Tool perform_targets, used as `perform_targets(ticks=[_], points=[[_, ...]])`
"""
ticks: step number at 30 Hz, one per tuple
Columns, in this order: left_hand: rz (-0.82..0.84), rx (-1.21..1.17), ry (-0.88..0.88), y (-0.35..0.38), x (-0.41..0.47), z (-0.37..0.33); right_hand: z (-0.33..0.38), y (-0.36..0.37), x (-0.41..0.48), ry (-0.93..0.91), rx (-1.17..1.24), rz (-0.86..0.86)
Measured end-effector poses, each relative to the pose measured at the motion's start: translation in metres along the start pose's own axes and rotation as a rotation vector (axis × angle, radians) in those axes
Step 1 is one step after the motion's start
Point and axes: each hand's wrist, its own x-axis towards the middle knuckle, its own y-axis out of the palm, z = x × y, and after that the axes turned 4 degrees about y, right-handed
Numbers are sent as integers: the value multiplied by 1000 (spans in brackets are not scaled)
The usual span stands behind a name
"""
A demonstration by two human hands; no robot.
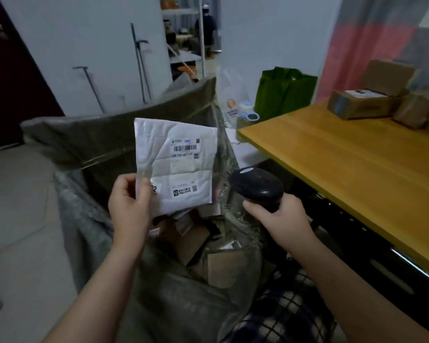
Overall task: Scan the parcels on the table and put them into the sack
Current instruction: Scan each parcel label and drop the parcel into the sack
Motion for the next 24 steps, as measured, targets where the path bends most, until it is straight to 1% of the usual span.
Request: perform_targets(ticks=[4, 6, 8, 9, 10, 11, 14, 15, 19, 22, 24], points=[[-39, 61, -9, -15, 6, 21, -26, 31, 14, 25, -185, -68], [-17, 89, -33, -17, 1, 31, -42, 45, 20, 75, -305, 19], [16, 87, -63, -17, -8, 38, -58, 55, 20, 178, -476, 134], [22, 73, -80, -16, -11, 40, -64, 56, 19, 220, -530, 149], [31, 59, -102, -15, -14, 42, -68, 53, 19, 244, -549, 122], [49, 49, -133, -12, -16, 44, -69, 46, 18, 260, -527, 59], [148, 63, -226, 5, -20, 48, -72, 11, 14, 288, -320, -186], [184, 67, -253, 15, -22, 48, -72, -2, 9, 296, -270, -231], [296, 72, -282, 65, -27, 34, -75, -36, -11, 342, -234, -290], [343, 28, -270, 106, -31, 18, -72, -41, -19, 329, -244, -285], [445, 75, -243, 129, -39, 11, -71, -37, -23, 307, -240, -271]])
